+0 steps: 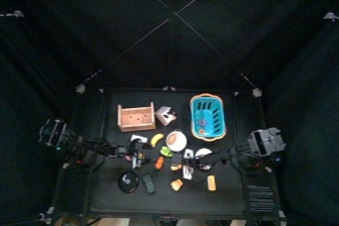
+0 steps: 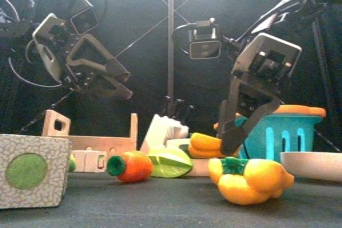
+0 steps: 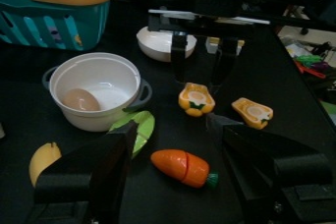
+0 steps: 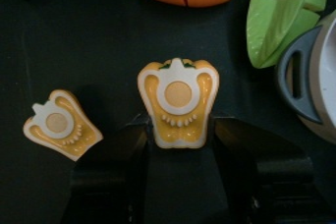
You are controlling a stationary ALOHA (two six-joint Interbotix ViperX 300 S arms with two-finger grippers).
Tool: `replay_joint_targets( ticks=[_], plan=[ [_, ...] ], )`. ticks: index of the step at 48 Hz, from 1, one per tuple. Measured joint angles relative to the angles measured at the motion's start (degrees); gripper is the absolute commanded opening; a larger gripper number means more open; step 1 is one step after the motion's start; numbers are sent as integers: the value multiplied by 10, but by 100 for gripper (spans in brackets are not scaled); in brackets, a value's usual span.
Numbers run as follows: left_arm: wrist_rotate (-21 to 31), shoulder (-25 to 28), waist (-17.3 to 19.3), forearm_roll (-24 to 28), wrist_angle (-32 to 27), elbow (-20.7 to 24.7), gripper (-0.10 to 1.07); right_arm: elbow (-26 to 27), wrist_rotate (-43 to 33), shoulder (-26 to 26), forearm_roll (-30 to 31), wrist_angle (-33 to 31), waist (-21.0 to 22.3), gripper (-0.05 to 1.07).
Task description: Hand over squash half
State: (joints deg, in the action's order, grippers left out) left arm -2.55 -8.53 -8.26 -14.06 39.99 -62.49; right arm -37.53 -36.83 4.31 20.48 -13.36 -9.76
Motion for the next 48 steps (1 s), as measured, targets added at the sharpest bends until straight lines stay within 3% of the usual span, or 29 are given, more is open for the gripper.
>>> replay_joint_targets(
  ticks=[8,14,20,28,35,48],
  plan=[
    [4,0,1,-7,0,11,93,10,0,-21,15,-20,3,67],
    [28,0,-3,-66,-1,54,93,19,0,-39,35,-33,6,67],
    [83,10,-21,-154,-5,91,93,31,-1,-53,61,-43,13,67],
    [156,33,-43,-239,-7,100,93,40,0,-62,84,-57,21,67],
    [199,48,-47,-244,-7,102,93,43,0,-63,95,-62,24,67],
    [260,95,-47,-209,-7,122,94,47,1,-66,118,-65,25,67]
  ],
)
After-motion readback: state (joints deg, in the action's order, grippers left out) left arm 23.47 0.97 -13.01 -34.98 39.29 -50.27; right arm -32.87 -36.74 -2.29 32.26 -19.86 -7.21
